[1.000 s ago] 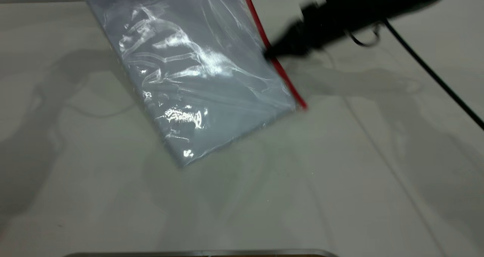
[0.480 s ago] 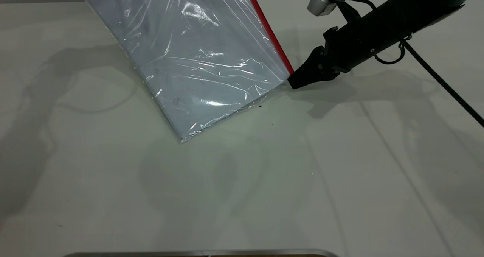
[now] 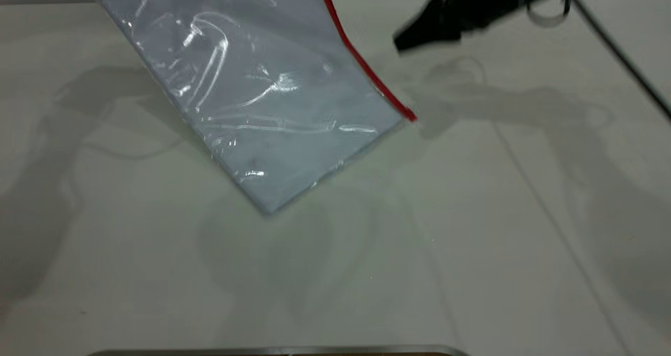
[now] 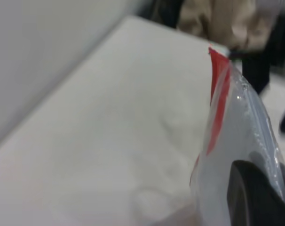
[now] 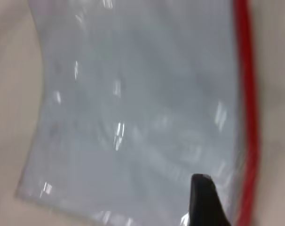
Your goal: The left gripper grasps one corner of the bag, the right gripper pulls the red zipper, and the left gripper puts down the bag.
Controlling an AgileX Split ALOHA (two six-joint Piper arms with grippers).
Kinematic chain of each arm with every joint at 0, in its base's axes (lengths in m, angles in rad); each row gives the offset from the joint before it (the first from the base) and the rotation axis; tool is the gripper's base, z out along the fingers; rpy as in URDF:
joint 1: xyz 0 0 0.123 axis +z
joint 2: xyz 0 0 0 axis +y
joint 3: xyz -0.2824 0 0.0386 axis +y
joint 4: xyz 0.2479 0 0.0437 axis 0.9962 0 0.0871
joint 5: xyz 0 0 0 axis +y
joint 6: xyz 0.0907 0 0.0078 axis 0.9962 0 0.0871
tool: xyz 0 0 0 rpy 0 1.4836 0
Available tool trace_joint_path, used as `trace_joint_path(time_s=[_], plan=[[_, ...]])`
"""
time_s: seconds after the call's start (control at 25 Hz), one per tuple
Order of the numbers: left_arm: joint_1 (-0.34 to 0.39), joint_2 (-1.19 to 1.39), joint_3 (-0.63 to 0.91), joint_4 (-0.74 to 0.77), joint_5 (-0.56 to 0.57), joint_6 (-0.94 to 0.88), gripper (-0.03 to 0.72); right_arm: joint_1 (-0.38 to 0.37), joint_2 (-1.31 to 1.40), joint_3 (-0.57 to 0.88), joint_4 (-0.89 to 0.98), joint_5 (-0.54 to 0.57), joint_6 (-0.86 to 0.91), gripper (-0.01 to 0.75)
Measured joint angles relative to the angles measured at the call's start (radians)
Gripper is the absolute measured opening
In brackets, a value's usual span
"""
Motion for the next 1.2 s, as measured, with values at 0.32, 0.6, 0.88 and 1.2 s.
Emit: trace_joint_path(time_s=[0.32,0.6,0.88,1.2], plan=[[-0.084,0.028,-0.001,0.071,-0.121,-0.293,0.071,-0.001,-0.27,0.003,-0.09,0.176,0.231,0.425],[-0.082,-0.001,-0.001,0.097,-0.054,-0.497,0.293,-0.002,-0.537,0.005,-0.305,0.379,0.493,0.391],[-0.017,-0.23,-0.001,0.094,0.041,-0.687,0.459,-0.002,-0.848,0.006,-0.543,0.41,0.814,0.386],[0.037,-0.606,-0.001,0.326,0.042,-0.958,0.466,-0.002,-1.235,0.06,-1.02,0.42,1.268,0.386]])
